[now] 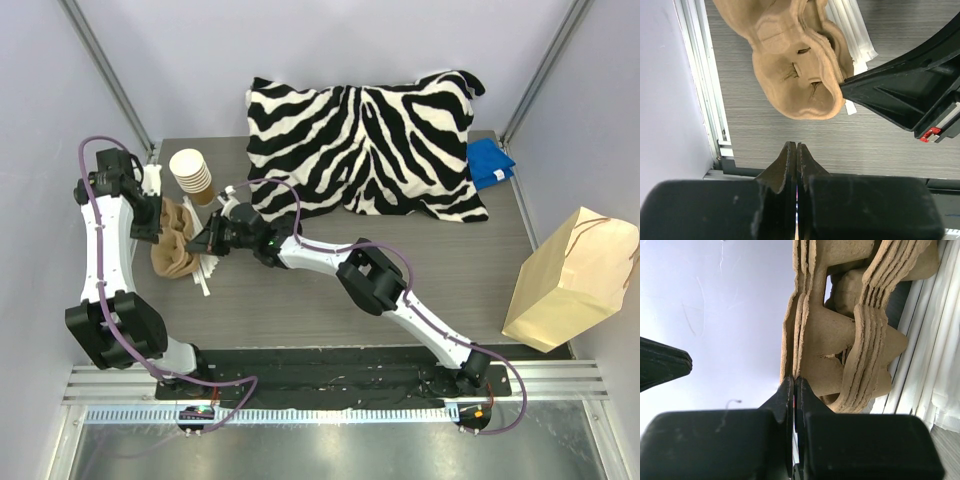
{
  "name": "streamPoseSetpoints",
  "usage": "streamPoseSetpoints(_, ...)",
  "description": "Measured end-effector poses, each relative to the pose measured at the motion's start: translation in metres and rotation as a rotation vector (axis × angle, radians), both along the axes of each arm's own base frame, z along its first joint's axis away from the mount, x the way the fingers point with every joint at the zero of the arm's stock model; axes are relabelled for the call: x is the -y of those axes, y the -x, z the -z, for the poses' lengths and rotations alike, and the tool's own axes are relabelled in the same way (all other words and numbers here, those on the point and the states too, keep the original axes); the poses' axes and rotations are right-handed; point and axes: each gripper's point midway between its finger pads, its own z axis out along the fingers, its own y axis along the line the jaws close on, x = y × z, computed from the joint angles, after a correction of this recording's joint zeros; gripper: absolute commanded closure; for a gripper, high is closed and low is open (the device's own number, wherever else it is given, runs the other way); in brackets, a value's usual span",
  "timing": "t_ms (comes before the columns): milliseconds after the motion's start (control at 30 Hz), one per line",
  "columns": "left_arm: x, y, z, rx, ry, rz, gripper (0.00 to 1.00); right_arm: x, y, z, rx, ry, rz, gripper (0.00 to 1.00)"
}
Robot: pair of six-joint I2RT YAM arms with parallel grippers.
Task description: Pack the takeout coffee
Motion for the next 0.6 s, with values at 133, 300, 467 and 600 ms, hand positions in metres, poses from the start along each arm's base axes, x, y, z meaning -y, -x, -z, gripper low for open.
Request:
streamPoseSetpoints(133,0.0,0.0,0.0,0.002,0.002,-0.005,0.56,0.001,-0.002,0.0,0.001,-0.001,0.003,0.99)
streamPoseSetpoints(300,0.001,-0.019,0.001,0.032,0.042,-0.048,0.51,0.001,-0.001,-0.001,0.005,-0.002,0.001,0.99)
streamPoseSetpoints(467,0.003,-0.045,0.018,0.038,0.098,-0.084,0.55,0.001,-0.001,0.0,0.012,0.0,-0.002,0.99)
streamPoseSetpoints(600,0.005,-0.062,0.034,0.043,0.138,-0.096,0.58,0.0,-0.001,0.0,0.014,0.0,-0.005,0.99)
